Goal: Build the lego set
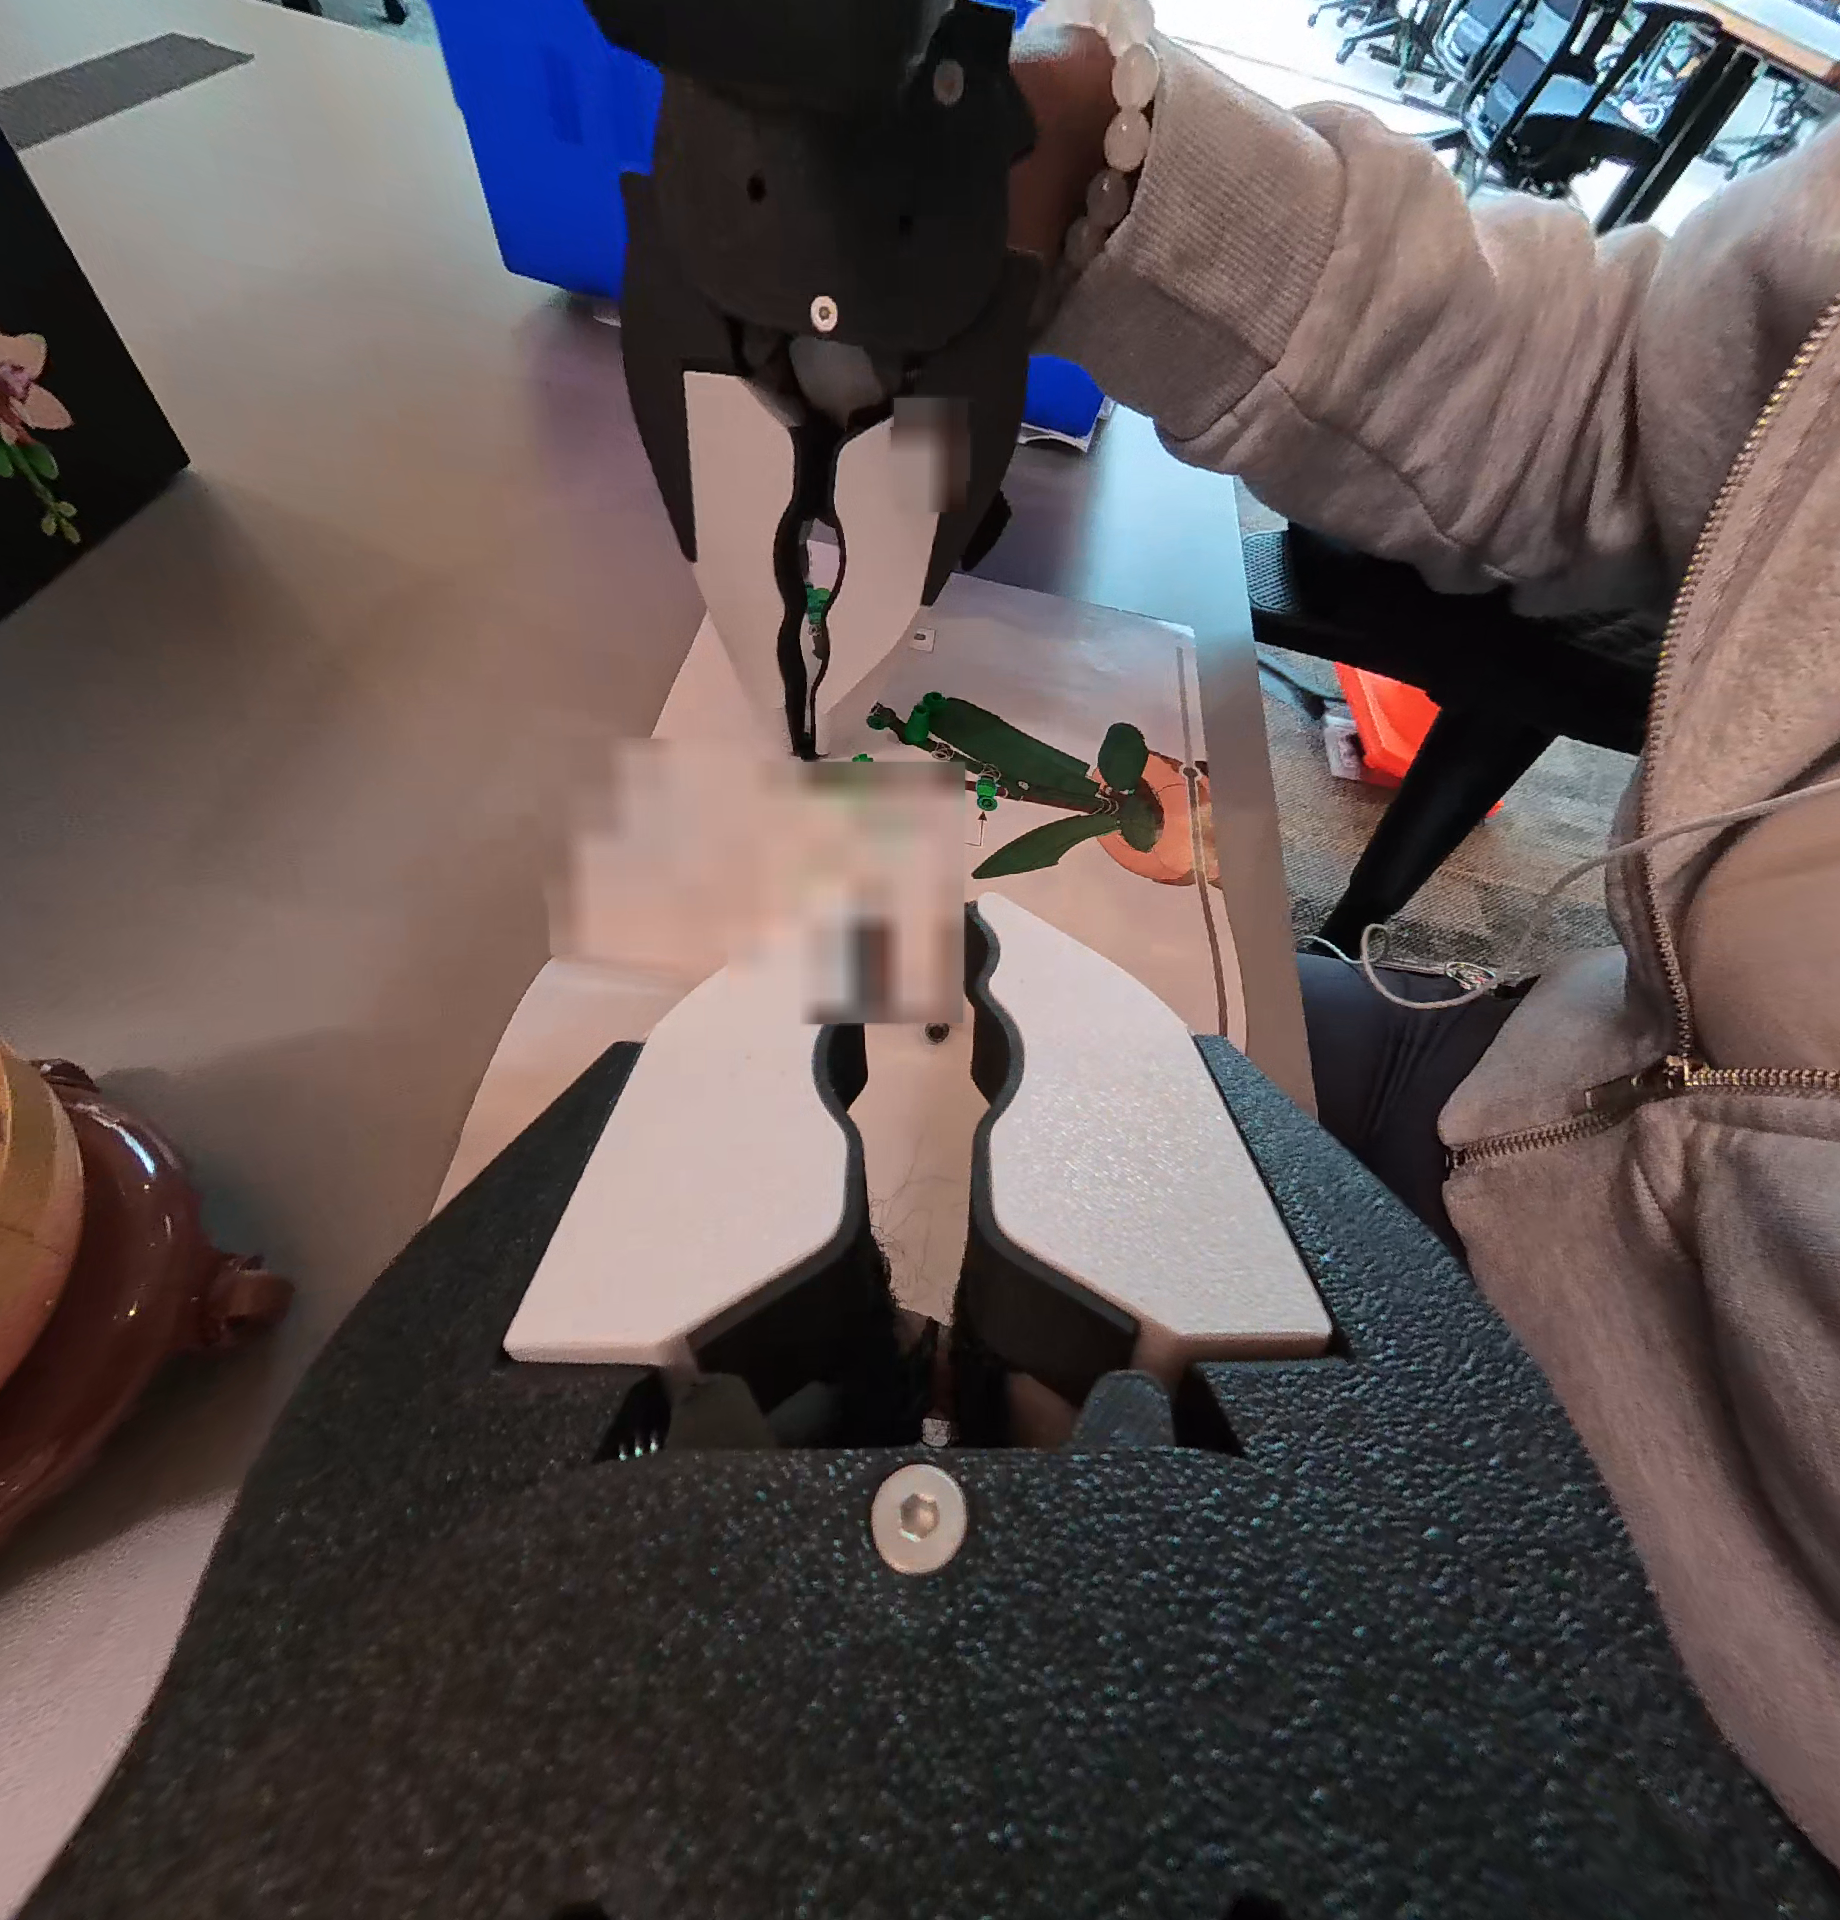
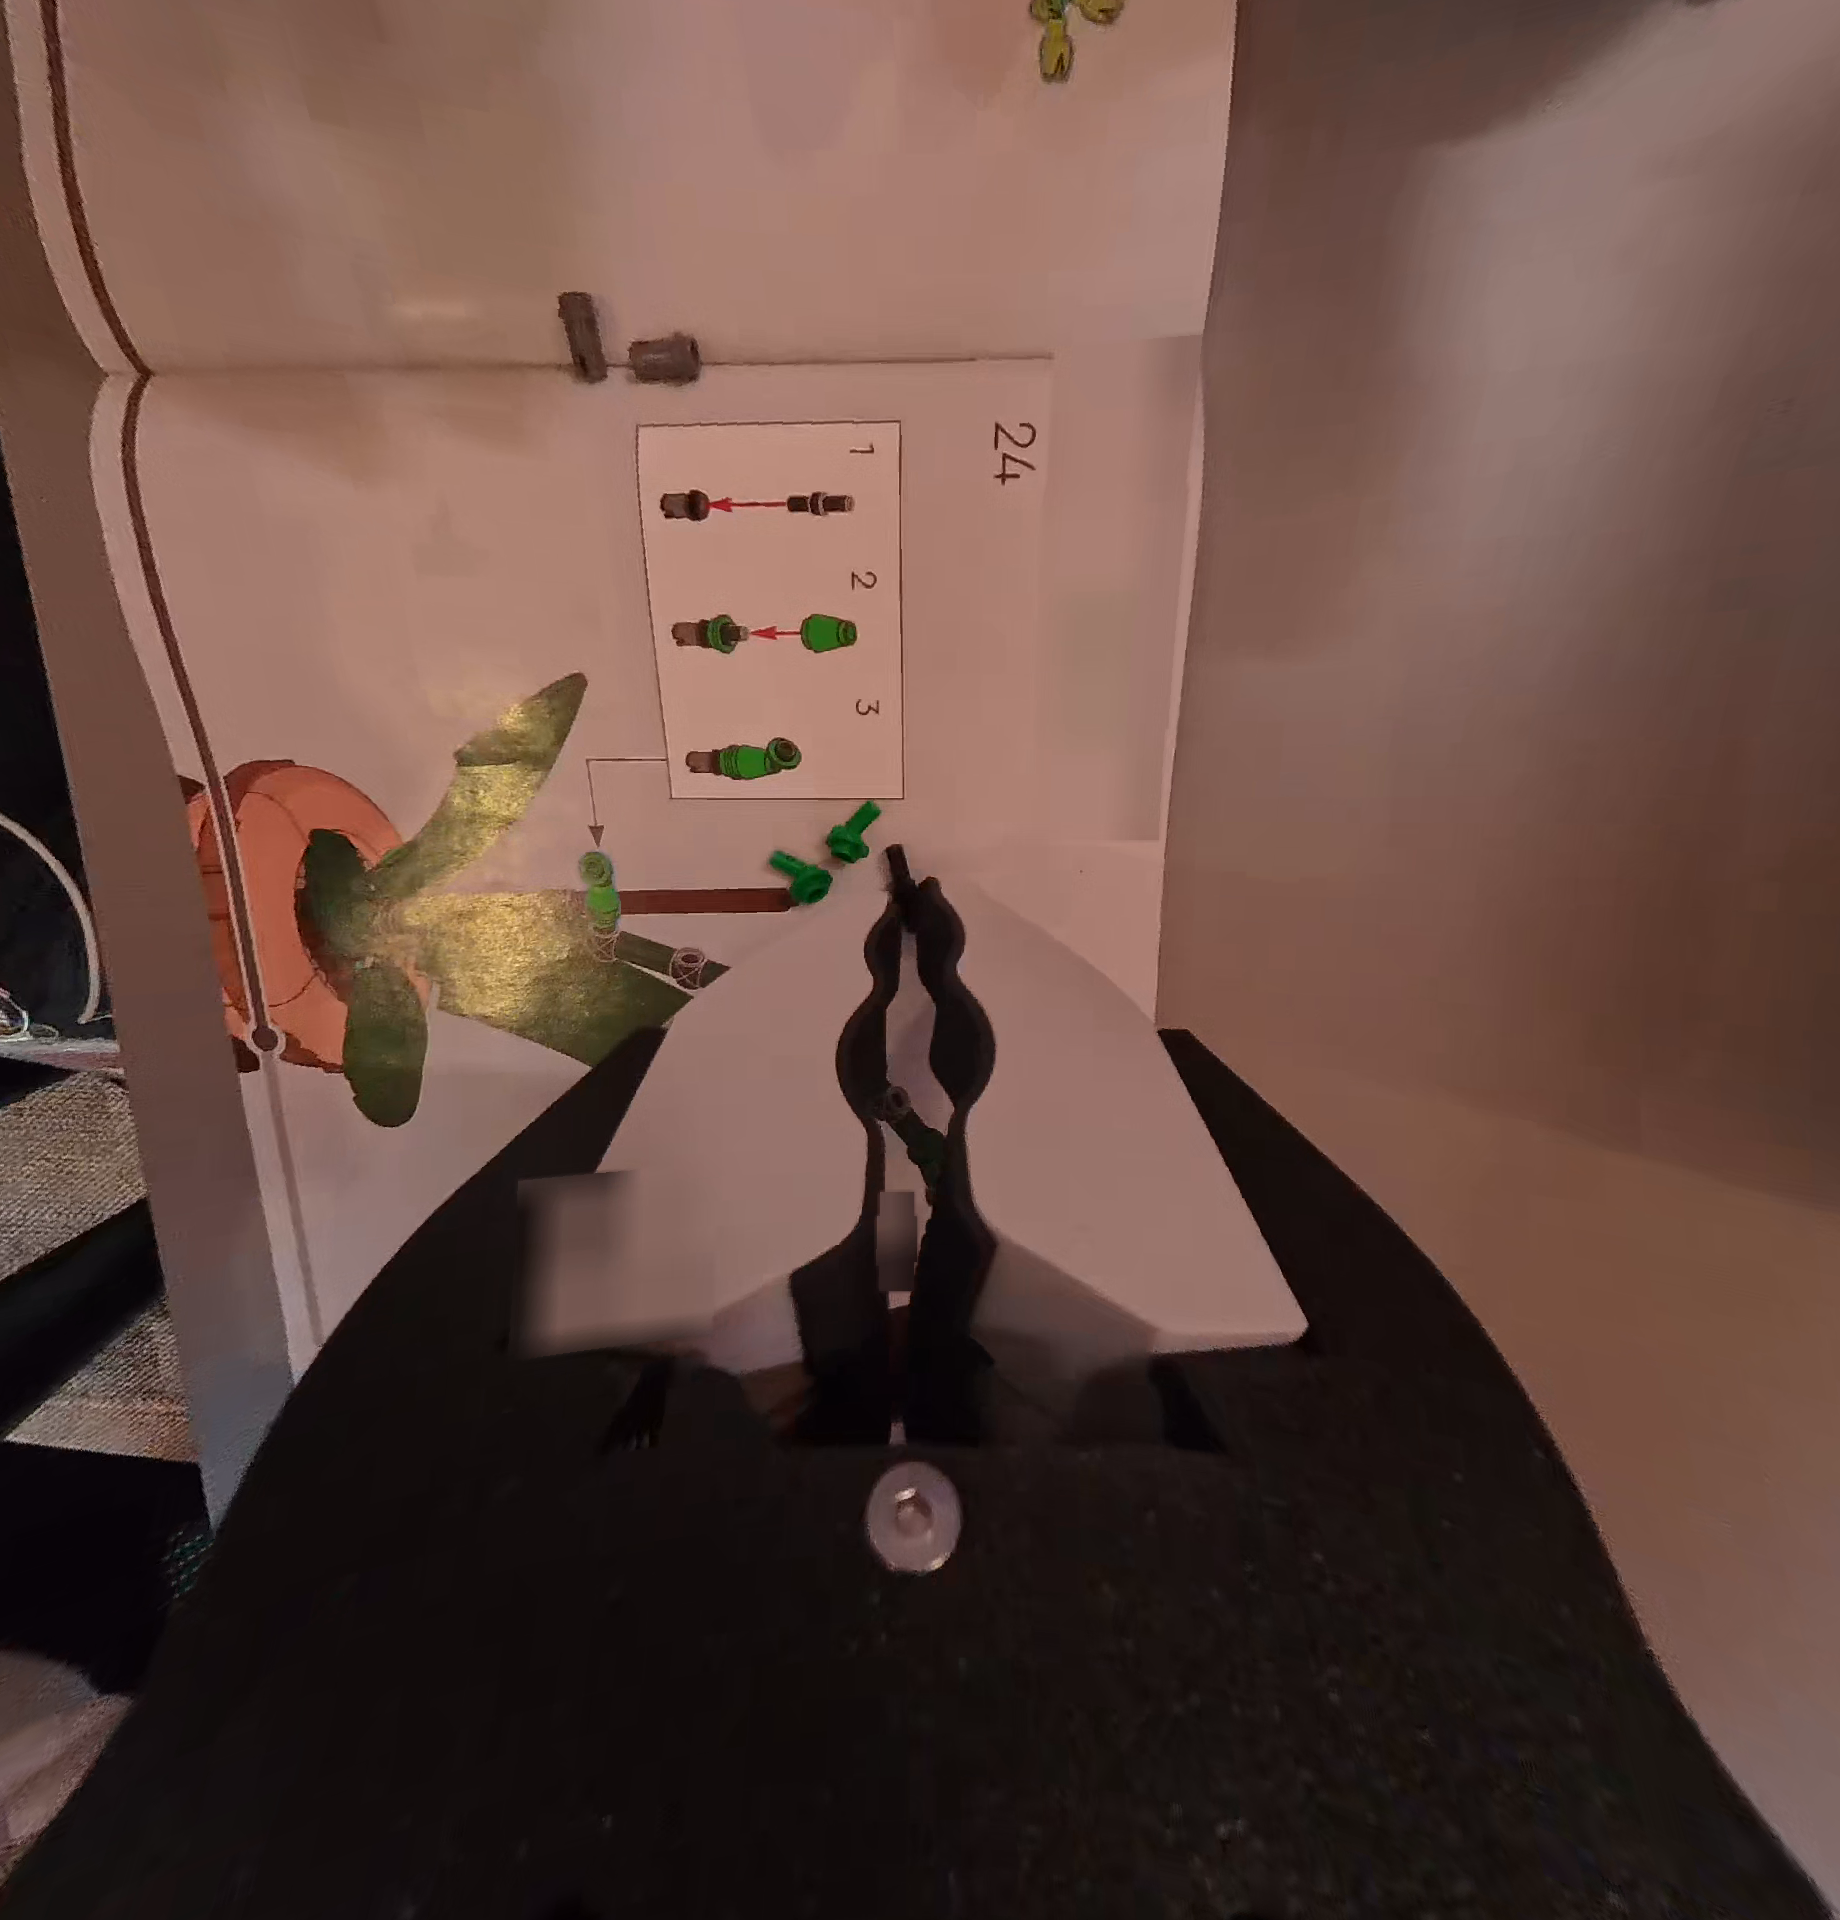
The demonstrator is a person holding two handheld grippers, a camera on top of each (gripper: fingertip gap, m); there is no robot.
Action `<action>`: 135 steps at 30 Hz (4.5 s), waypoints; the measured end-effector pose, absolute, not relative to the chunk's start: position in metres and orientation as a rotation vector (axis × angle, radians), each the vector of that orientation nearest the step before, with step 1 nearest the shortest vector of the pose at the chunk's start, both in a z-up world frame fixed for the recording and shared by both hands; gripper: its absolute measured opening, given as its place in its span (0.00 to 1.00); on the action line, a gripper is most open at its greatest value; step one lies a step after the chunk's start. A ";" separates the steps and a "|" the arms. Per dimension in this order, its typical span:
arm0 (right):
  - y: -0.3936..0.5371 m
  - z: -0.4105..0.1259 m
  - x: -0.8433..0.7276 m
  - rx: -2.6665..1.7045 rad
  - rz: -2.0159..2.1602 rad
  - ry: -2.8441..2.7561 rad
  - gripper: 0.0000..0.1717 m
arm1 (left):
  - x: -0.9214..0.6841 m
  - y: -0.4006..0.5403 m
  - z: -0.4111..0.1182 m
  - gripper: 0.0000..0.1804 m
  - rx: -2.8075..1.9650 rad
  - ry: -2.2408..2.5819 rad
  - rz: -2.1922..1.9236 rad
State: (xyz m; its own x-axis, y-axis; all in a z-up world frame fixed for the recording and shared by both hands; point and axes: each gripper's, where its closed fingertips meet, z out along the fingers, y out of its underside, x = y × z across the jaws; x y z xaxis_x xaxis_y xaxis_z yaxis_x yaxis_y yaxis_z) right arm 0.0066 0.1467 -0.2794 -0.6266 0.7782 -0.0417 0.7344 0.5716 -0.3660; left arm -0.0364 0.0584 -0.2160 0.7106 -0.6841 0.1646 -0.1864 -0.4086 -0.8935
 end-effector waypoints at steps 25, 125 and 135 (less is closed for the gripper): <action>0.071 -0.182 -0.038 -0.343 -0.053 -2.196 0.01 | -0.015 0.068 -0.187 0.08 -1.840 0.471 -0.775; 0.099 -0.218 -0.003 -1.298 1.124 -1.921 0.14 | -0.067 0.038 -0.198 0.00 -1.725 0.500 -0.526; 0.055 -0.253 -0.022 -1.272 0.993 -2.208 0.05 | -0.064 0.038 -0.205 0.00 -1.759 0.515 -0.544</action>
